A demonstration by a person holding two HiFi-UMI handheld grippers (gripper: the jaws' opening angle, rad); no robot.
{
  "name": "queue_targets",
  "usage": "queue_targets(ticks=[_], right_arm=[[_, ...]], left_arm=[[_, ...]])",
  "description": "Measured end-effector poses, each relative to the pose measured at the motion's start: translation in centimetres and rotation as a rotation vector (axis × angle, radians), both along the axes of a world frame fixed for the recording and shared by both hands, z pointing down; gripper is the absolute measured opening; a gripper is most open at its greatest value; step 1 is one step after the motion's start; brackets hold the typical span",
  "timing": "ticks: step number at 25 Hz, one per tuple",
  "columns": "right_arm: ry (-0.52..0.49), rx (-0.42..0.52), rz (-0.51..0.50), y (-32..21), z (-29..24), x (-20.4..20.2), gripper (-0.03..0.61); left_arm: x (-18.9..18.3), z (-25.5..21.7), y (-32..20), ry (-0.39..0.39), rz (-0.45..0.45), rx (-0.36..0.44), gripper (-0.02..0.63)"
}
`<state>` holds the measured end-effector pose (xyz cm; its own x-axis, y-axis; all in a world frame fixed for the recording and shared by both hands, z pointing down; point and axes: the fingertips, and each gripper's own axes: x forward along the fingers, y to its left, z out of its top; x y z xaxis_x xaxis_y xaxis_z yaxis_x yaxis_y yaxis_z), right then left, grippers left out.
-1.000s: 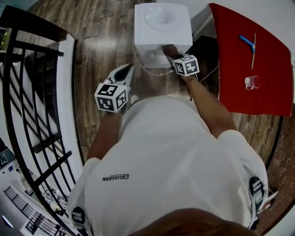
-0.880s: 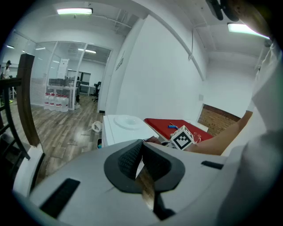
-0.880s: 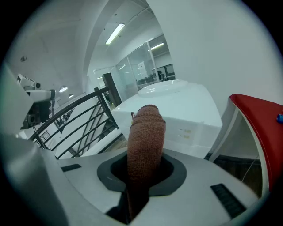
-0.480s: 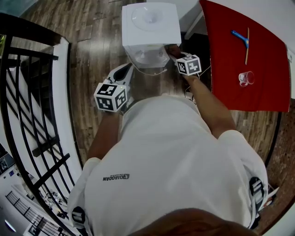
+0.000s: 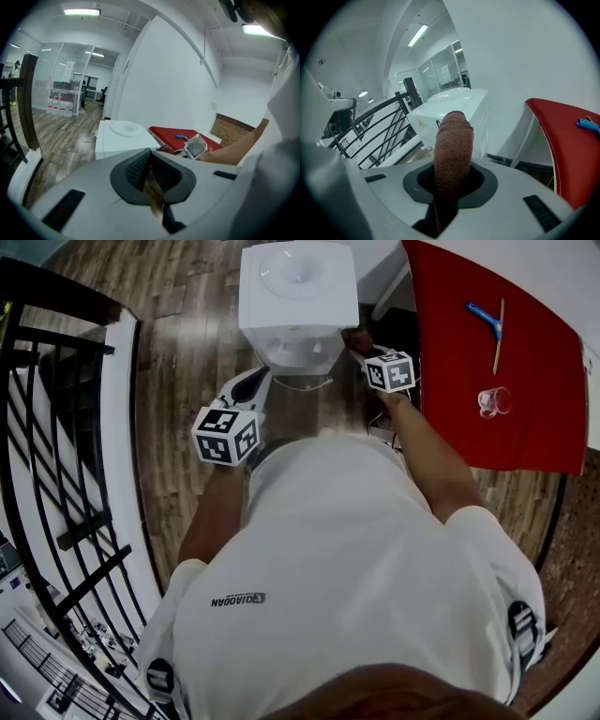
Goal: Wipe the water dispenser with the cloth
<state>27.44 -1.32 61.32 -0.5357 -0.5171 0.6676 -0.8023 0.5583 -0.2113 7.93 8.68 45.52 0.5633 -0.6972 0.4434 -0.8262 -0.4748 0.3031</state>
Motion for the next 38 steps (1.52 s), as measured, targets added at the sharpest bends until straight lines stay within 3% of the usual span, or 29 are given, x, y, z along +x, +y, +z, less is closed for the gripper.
queue_targets(ticks=[6,11,15,19,23,27,33,38], right_arm=[[-0.020,-0.015,0.016,0.0,0.1,1.7,0.064],[-0.107,-0.037,0.058,1.2,-0.9,1.9,0.064],[-0.197,-0.042,0.100,2.8,-3.1,1.1,0.064],[-0.237,-0.032,0.080,4.4,-5.5,-1.4,0.064],[-0.215,0.001,-0.018,5.7,-7.5,-6.3,0.064],[-0.185,0.030,-0.118,6.9,-8.4,-13.2,0.064],[-0.234,0.022,-0.189,8.0,-9.9,-24.4,0.064],[-0.238,0.043,-0.232,9.3,-11.3,-31.1,0.064]], left_arm=[[0.9,0.5,0.9,0.005,-0.041,-0.014,-0.008],[-0.1,1.2,2.6,0.007,-0.086,-0.044,-0.008],[-1.7,1.6,3.5,-0.004,-0.097,-0.063,-0.008],[-4.0,0.6,3.3,0.004,-0.114,-0.037,-0.008],[-7.2,-0.5,3.6,0.005,-0.121,-0.012,-0.008],[-12.8,-1.0,4.8,0.003,-0.163,-0.005,-0.008],[-23.1,-1.3,7.3,-0.008,-0.243,0.013,-0.008],[-28.5,-2.1,8.9,-0.007,-0.249,0.040,-0.008]])
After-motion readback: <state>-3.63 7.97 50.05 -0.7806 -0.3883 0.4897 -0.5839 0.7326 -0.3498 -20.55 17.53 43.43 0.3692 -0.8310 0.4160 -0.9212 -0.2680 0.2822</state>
